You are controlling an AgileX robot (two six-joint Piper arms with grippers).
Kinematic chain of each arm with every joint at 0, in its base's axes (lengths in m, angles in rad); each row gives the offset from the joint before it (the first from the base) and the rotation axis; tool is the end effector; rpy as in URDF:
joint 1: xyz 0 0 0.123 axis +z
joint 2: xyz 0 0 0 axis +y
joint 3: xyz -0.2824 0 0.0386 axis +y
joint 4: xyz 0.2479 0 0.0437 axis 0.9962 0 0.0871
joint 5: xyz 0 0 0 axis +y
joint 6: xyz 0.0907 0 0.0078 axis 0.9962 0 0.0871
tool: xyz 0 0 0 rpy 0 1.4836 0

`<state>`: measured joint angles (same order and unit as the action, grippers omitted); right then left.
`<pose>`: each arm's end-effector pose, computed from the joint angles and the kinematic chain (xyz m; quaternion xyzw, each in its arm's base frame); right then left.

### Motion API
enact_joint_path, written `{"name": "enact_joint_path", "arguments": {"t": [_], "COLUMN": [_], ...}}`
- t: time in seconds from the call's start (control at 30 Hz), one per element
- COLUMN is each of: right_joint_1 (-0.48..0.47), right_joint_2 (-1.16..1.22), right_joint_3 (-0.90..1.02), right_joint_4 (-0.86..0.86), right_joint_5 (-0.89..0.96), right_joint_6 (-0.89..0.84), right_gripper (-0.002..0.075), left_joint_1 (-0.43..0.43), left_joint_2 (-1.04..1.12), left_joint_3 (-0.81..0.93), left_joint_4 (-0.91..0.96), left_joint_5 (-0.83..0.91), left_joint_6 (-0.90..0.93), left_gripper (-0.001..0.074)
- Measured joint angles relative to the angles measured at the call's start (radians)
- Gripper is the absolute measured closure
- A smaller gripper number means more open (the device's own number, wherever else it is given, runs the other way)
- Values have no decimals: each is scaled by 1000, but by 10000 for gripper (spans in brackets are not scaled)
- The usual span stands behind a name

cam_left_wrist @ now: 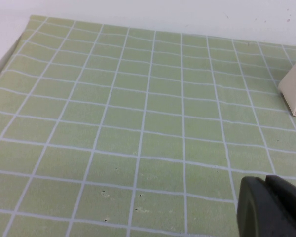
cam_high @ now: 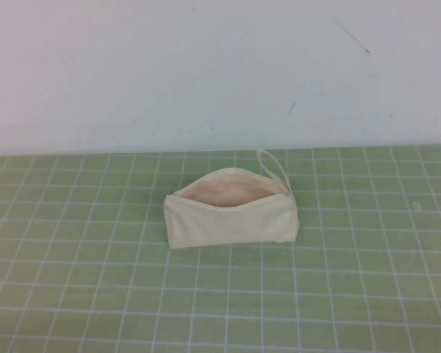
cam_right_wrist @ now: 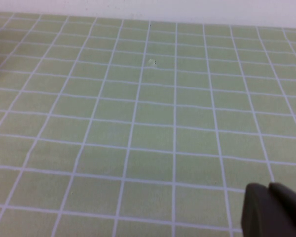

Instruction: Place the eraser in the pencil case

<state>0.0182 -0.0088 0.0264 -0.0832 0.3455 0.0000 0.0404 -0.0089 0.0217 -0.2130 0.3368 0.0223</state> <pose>0.0535 -0.0016 0.1736 -0.0300 0.7967 -0.0294 0.6029 0.0538 -0.0042 0.1766 -0.0654 0.7885 -0.0699 0.6076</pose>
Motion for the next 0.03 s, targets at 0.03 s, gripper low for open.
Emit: {"name": "enact_joint_path", "arguments": {"t": [0.03], "right_joint_1": [0], "right_joint_2": [0], "right_joint_3": [0], "right_joint_4": [0], "right_joint_5": [0], "right_joint_6": [0], "right_gripper": [727], "left_joint_1": [0], "left_joint_2": [0], "left_joint_3": [0], "left_joint_4": [0], "left_joint_5": [0], "left_joint_6": [0], "left_gripper": [738]}}
